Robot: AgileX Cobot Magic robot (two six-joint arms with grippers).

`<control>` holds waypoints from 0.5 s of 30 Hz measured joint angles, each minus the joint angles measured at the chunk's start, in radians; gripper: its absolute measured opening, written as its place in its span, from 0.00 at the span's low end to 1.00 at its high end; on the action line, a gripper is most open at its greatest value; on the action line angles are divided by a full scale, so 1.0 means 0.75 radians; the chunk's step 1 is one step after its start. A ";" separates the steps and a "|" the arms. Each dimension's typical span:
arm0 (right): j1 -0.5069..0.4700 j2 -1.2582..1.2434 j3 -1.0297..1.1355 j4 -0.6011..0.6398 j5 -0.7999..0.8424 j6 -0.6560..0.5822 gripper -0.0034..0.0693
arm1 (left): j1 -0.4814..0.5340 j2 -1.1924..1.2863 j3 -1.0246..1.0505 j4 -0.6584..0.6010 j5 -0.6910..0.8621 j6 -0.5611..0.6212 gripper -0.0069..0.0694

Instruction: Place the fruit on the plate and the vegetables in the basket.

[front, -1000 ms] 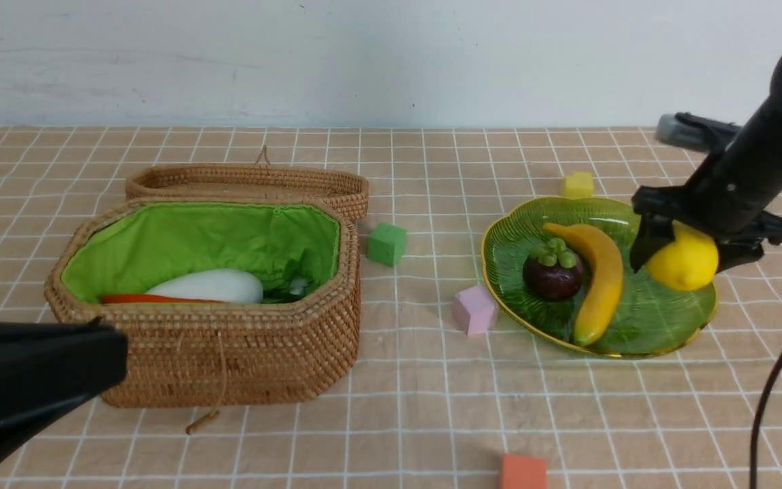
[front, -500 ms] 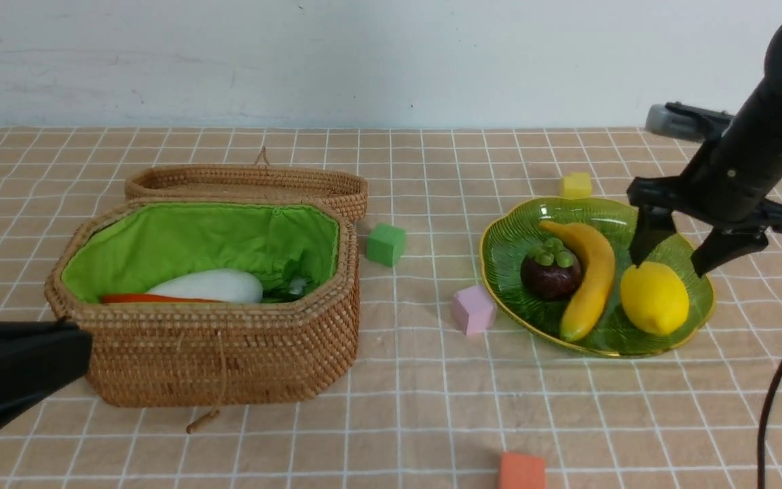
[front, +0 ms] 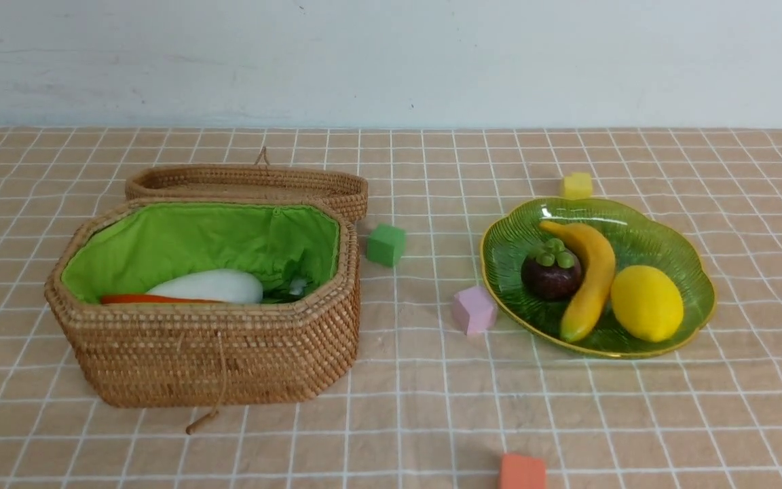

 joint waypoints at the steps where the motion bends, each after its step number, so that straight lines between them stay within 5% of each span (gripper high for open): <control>1: 0.000 -0.184 0.123 -0.003 -0.001 0.003 0.04 | 0.000 -0.029 0.059 0.007 -0.050 0.000 0.07; 10: 0.000 -0.810 0.498 -0.004 -0.091 0.154 0.05 | 0.000 -0.030 0.202 0.016 -0.088 -0.004 0.07; 15: 0.000 -1.103 0.718 -0.013 -0.359 0.236 0.06 | 0.000 -0.030 0.208 0.016 0.011 -0.004 0.07</control>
